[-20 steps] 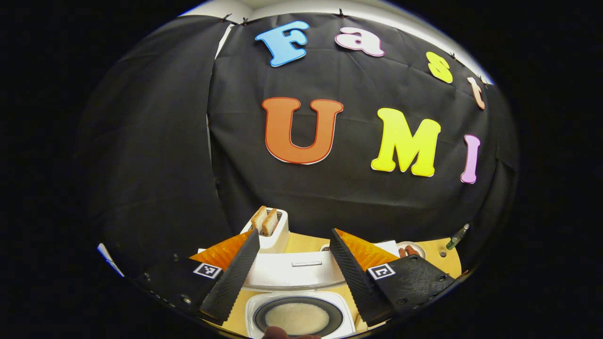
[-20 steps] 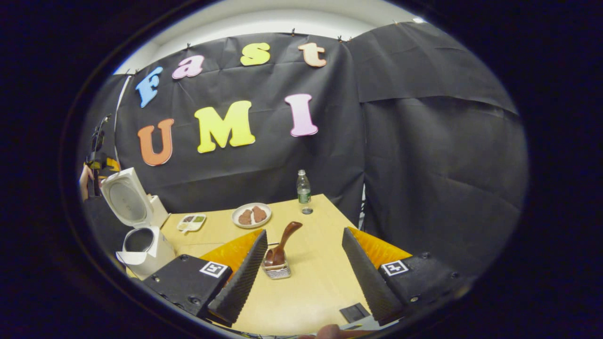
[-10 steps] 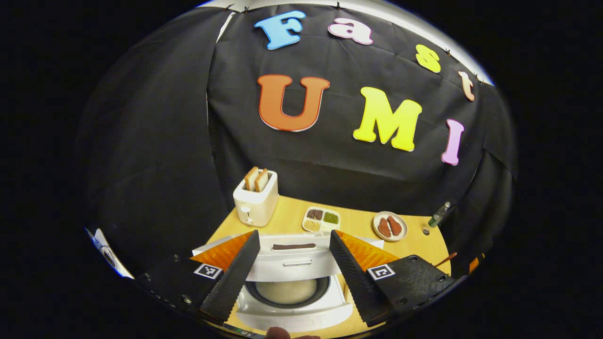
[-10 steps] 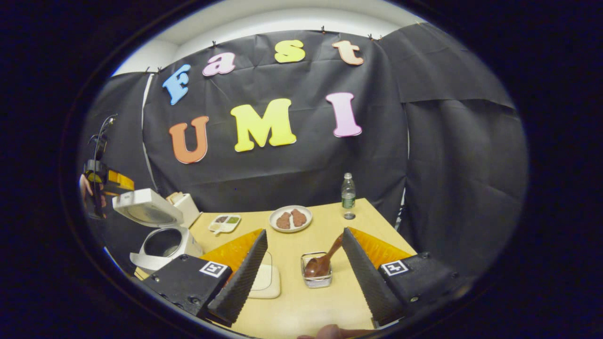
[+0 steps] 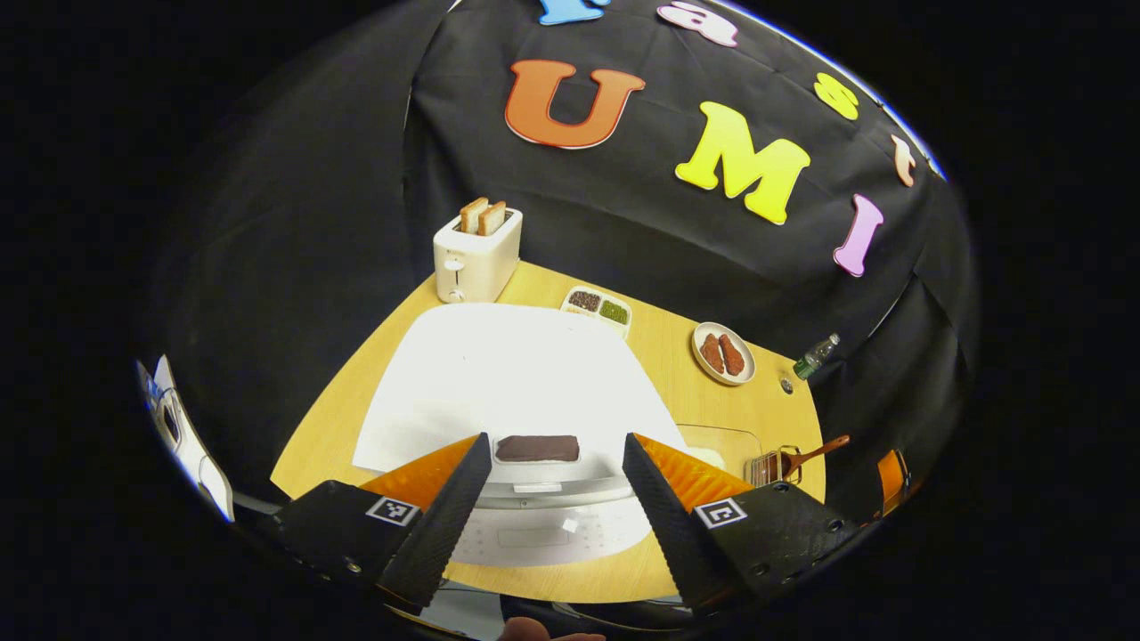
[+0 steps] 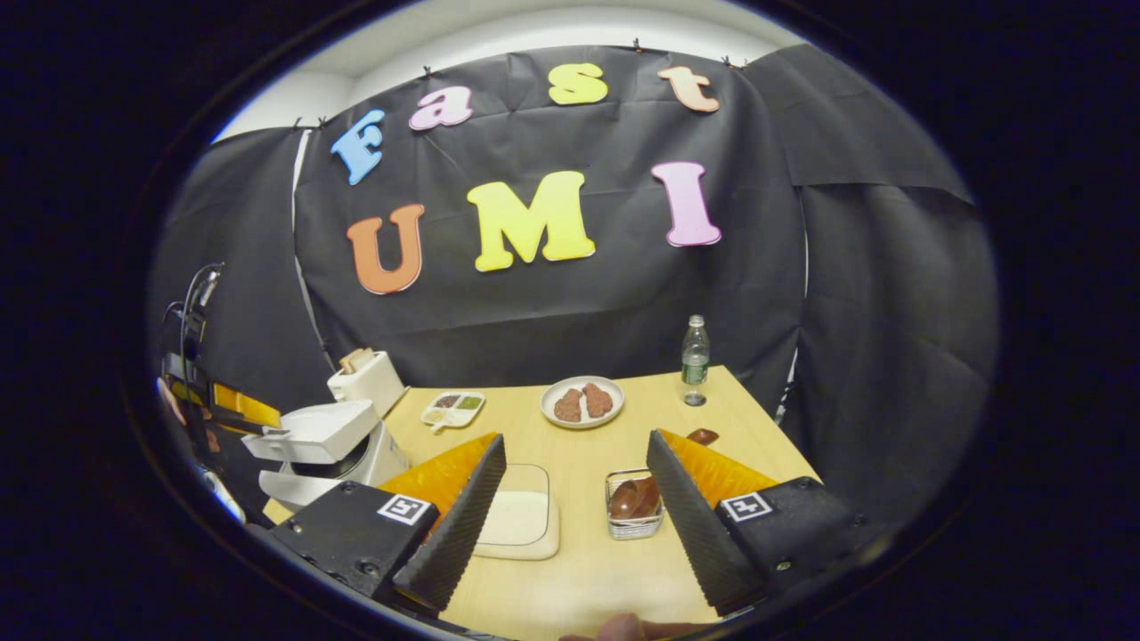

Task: Close the left gripper, press the button to open the rice cooker; take a wooden spoon from the chopstick holder with the right hand, scoop a spoonful of rice and pour it into the rice cooker, then put the wooden spoon back into the chopstick holder.

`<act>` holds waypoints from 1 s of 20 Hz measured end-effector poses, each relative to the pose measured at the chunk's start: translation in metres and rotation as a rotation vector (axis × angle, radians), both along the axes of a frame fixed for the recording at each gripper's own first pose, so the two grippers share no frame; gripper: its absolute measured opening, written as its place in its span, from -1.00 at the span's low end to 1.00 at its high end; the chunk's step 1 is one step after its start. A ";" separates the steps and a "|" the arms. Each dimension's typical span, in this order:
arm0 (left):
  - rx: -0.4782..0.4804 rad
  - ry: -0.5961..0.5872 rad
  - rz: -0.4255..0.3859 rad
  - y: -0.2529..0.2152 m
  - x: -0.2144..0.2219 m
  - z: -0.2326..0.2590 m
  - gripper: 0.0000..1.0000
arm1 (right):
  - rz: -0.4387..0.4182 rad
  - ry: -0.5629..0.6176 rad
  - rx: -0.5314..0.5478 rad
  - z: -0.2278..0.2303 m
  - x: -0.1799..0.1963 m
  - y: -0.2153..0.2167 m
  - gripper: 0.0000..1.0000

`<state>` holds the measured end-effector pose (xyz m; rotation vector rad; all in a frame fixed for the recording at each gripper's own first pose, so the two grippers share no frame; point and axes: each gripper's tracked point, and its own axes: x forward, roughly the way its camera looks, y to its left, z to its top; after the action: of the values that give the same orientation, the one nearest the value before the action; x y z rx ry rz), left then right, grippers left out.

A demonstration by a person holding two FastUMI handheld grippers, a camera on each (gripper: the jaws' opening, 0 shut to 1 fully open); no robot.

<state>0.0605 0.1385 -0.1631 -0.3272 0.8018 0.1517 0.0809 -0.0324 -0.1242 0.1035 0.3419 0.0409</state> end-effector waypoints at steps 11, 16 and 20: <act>0.043 0.229 0.006 -0.002 -0.014 -0.051 0.92 | 0.001 0.031 0.007 -0.010 -0.006 -0.002 1.00; 0.025 0.276 0.000 0.001 -0.017 -0.061 0.92 | -0.002 0.029 0.006 -0.012 -0.004 -0.008 1.00; 0.070 0.286 -0.018 0.004 -0.019 -0.066 0.93 | 0.013 0.040 0.027 -0.017 -0.004 -0.011 1.00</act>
<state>0.0413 0.1426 -0.2293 -0.2339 1.0796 0.2121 0.0770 -0.0434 -0.1411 0.1288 0.3821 0.0565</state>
